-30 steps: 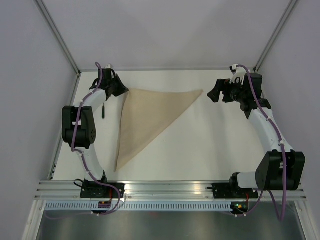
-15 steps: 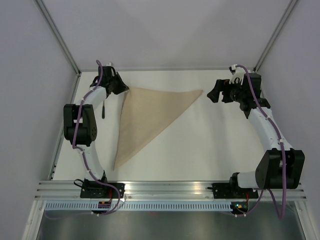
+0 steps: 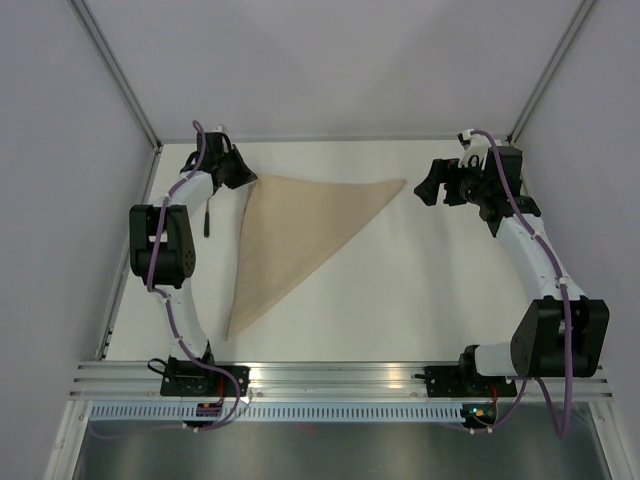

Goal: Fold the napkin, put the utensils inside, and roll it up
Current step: Fold the napkin

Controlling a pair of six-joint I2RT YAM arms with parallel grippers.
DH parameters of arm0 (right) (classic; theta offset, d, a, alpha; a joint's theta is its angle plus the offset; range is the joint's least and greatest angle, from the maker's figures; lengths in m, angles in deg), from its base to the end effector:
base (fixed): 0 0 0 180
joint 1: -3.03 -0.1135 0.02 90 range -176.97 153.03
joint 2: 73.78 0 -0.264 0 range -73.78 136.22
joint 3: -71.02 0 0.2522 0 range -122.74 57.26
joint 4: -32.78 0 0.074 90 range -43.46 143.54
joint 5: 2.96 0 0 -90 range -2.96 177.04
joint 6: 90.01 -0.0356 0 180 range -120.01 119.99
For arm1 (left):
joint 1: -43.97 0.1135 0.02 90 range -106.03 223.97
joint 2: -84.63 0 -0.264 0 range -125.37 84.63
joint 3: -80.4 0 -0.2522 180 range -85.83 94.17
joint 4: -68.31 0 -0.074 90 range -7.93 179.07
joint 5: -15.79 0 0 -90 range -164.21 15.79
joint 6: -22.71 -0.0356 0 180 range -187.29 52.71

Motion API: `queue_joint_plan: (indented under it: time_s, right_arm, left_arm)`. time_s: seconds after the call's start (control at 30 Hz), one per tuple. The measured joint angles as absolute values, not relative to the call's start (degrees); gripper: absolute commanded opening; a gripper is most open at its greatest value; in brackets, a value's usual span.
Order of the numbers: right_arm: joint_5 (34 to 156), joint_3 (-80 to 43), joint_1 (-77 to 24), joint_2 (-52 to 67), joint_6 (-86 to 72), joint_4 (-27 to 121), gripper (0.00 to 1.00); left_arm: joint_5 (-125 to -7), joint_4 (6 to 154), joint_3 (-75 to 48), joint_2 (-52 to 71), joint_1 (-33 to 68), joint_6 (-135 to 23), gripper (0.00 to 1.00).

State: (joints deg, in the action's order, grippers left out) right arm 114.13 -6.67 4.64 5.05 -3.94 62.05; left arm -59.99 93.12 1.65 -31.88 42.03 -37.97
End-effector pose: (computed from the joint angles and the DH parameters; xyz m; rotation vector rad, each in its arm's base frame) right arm 0.3125 0.0074 0.3140 -0.1842 2.0707 0.5199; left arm 0.4636 -0.0245 0.2135 -0.4154 2.2709 -0.5659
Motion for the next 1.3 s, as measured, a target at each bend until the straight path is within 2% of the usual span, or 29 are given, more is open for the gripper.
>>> queue_joint_plan:
  time_s: [0.1,0.27,0.47,0.5,0.67,0.87,1.1,1.3]
  right_arm:
    - [114.13,-6.67,4.64,5.12,-3.74,62.05,0.97]
    - [114.13,-6.67,4.64,5.18,-3.61,62.07,0.97]
    - [114.13,-6.67,4.64,5.2,-3.59,62.07,0.97]
    - [114.13,-6.67,4.64,5.2,-3.59,62.07,0.97]
    - [114.13,-6.67,4.64,5.22,-3.59,62.07,0.97]
    - [114.16,-6.67,4.64,5.22,-3.56,62.07,0.97]
    - [114.29,-6.67,4.64,5.22,-3.59,62.11,0.97]
    - [114.68,-6.67,4.46,5.22,-3.61,62.16,0.96]
  left_arm:
    - [-59.99,93.14,1.65,-32.25,42.03,-38.01,0.03]
    - [-60.06,93.16,1.67,-33.02,42.23,-38.05,0.1]
    - [-60.32,93.16,1.67,-33.21,42.36,-38.58,0.34]
    - [-60.43,93.19,1.67,-33.21,42.36,-38.6,0.44]
    - [-61.17,93.27,2.02,-33.21,42.41,-39.26,0.6]
    - [-65.72,93.97,2.04,-32.6,42.58,-39.54,0.61]
    - [-79.05,97.91,-4.71,-25.15,43.52,-40.2,0.61]
    - [-85.72,101.1,-9.5,-20.19,46.25,-41.49,0.6]
